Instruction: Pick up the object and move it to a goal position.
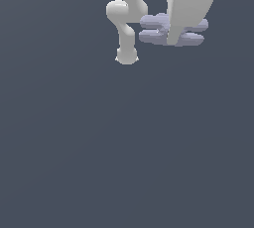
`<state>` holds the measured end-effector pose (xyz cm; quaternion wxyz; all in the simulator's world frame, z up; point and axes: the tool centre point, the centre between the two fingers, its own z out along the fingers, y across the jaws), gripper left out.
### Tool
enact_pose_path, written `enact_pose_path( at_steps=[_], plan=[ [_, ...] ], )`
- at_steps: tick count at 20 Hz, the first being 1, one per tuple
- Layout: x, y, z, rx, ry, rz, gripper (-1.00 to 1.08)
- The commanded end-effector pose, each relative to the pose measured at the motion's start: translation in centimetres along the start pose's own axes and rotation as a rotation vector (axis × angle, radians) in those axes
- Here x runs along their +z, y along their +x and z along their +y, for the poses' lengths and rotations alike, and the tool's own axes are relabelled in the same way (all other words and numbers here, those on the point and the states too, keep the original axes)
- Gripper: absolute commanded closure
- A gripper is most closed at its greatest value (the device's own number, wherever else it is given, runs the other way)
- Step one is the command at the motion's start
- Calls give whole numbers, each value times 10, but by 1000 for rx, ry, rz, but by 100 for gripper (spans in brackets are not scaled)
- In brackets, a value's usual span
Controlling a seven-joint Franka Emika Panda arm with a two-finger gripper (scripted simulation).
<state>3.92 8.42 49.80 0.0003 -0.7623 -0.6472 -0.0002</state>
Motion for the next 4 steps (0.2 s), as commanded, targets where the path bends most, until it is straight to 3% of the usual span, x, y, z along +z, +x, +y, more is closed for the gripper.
enact_pose_path(
  at_steps=[1,4],
  plan=[
    [-3,0,0,0,0,0,108],
    [-4,0,1,1,0,-1,108]
  ],
)
